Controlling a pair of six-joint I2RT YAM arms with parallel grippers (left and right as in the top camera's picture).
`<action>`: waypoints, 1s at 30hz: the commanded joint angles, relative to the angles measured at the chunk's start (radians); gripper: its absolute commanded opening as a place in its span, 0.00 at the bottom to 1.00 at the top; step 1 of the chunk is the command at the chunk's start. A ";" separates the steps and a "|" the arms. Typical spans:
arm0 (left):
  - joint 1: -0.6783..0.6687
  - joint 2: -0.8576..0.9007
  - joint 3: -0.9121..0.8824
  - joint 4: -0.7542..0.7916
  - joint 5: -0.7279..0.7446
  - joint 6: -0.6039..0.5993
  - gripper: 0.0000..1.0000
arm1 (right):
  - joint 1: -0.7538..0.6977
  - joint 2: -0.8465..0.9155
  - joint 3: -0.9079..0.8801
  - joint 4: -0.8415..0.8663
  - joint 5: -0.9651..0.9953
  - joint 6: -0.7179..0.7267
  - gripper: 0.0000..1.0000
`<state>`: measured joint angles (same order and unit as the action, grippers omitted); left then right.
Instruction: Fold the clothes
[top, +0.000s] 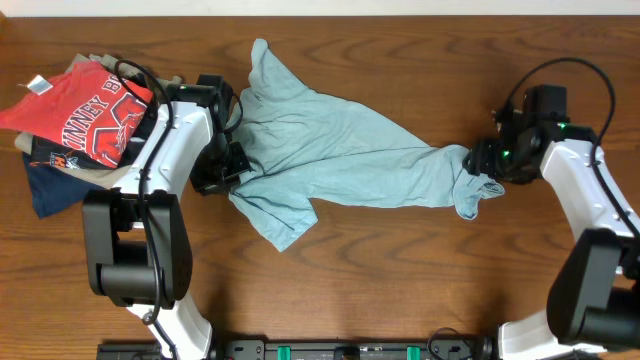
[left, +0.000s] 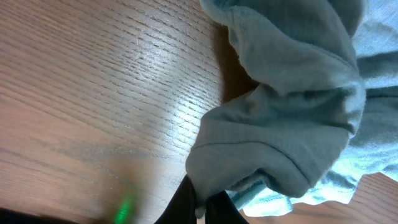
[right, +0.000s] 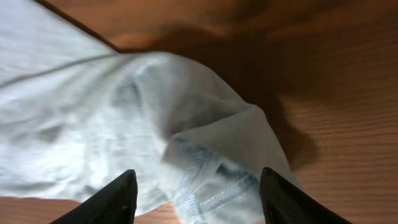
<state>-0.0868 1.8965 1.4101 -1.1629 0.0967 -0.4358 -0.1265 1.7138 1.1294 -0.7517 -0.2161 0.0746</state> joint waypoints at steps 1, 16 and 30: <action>0.002 -0.002 0.000 -0.003 -0.019 0.016 0.06 | 0.012 0.056 -0.027 0.014 0.025 -0.027 0.62; 0.002 -0.002 0.000 -0.006 -0.019 0.017 0.06 | -0.120 0.066 0.207 0.219 0.373 -0.039 0.05; 0.002 -0.002 0.000 -0.006 -0.019 0.017 0.06 | -0.101 0.072 0.167 0.108 0.068 -0.042 0.94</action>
<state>-0.0875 1.8965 1.4101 -1.1656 0.0971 -0.4358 -0.2562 1.7767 1.3407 -0.6277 -0.0978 0.0372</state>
